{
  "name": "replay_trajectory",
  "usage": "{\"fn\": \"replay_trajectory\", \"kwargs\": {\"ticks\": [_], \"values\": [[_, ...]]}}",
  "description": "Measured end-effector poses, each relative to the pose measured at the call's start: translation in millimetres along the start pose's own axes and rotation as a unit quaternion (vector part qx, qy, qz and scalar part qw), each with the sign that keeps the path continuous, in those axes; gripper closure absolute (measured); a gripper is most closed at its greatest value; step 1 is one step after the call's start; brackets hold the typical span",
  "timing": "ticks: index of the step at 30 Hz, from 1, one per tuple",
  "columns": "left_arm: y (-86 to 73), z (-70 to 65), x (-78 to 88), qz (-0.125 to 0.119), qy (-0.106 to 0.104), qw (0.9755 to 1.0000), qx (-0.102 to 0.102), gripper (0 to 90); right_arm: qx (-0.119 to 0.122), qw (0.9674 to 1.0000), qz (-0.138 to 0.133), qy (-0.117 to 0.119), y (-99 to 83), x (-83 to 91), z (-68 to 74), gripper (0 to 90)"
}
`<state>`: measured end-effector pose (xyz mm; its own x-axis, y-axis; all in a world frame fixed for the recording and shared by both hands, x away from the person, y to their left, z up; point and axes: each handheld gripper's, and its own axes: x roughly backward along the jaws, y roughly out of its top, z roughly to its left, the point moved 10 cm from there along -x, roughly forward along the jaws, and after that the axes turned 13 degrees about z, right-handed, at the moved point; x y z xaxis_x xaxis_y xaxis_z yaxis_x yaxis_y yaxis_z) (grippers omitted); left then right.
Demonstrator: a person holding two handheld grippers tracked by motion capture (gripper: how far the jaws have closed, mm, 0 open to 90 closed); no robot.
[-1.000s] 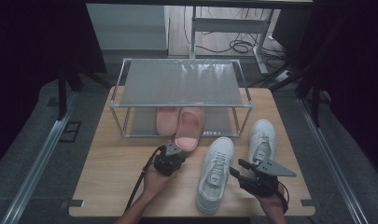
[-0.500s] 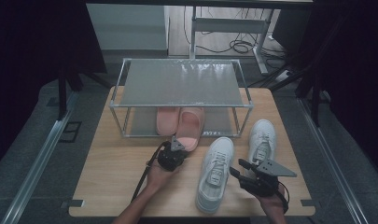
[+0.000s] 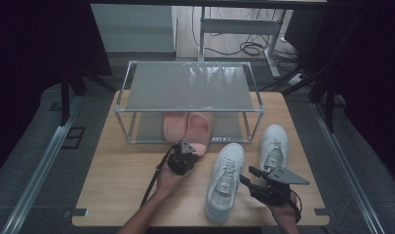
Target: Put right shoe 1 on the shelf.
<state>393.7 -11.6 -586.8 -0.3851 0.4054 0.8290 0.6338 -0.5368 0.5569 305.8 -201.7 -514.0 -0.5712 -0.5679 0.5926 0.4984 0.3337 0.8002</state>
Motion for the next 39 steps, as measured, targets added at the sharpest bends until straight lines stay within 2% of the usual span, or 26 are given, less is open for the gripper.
{"fn": "replay_trajectory", "kwargs": {"ticks": [14, 20, 39], "values": [[11.1, 5.9, -9.0, -0.004, 0.008, 0.9999, 0.013, 89.5, -0.001, 1.0, 0.001, 0.001, -0.4, -0.3, 0.4, 49.5], [16.2, 8.1, -13.5, -0.01, 0.008, 0.9996, 0.025, 89.4, -0.002, 1.0, 0.001, 0.001, -0.5, -0.3, 0.1, 49.5], [33.9, 23.2, -28.3, -0.014, 0.013, 0.9985, 0.051, 89.0, -0.002, 1.0, 0.001, 0.001, -1.0, -0.4, -0.4, 49.5]]}}
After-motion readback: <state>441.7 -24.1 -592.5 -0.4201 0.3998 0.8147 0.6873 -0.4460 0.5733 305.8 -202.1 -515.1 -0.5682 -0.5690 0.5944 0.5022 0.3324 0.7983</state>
